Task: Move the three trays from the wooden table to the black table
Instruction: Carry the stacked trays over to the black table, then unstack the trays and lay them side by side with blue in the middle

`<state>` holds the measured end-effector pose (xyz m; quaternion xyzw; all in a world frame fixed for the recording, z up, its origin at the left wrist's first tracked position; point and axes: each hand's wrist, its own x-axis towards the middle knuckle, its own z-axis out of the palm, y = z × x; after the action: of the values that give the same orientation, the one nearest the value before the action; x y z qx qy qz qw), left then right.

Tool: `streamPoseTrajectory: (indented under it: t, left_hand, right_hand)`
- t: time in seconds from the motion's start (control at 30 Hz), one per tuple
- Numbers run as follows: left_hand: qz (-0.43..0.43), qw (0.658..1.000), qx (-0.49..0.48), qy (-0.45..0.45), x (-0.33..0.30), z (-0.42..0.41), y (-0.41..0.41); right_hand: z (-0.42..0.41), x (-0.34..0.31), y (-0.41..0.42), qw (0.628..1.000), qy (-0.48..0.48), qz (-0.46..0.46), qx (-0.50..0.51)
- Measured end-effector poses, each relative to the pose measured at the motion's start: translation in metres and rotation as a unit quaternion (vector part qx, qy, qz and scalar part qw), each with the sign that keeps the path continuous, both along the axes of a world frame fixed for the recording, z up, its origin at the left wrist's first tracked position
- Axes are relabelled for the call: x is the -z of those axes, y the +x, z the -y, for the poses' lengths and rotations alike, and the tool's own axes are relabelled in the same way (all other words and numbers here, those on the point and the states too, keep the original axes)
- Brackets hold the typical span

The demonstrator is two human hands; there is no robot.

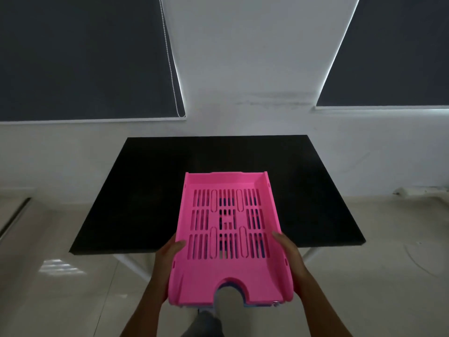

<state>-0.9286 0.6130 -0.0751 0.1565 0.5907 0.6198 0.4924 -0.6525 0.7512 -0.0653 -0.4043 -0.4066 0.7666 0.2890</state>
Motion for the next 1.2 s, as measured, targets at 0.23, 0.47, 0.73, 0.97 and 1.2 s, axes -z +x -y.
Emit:
streamPoseTrajectory:
  t: [0.23, 0.47, 0.73, 0.97, 1.2]
  left_hand:
    - [0.022, 0.999, 0.023, 0.0, 0.011, -0.096, -0.072]
    - [0.034, 0.999, 0.027, -0.008, 0.014, -0.156, -0.115]
    - [0.02, 0.998, 0.055, 0.009, 0.001, -0.198, -0.125]
    - [0.017, 0.998, 0.056, 0.006, 0.001, -0.211, -0.126]
    - [-0.056, 0.997, 0.054, 0.028, -0.013, -0.225, -0.128]
  right_hand:
    - [-0.085, 0.0, -0.068, 1.0, 0.001, 0.007, 0.013]
    - [-0.136, -0.012, -0.108, 1.0, -0.003, 0.015, 0.009]
    - [-0.183, -0.017, -0.126, 0.998, -0.041, 0.05, 0.022]
    - [-0.199, -0.014, -0.127, 0.995, -0.022, 0.093, 0.028]
    - [-0.213, -0.036, -0.131, 0.991, 0.076, 0.108, 0.025]
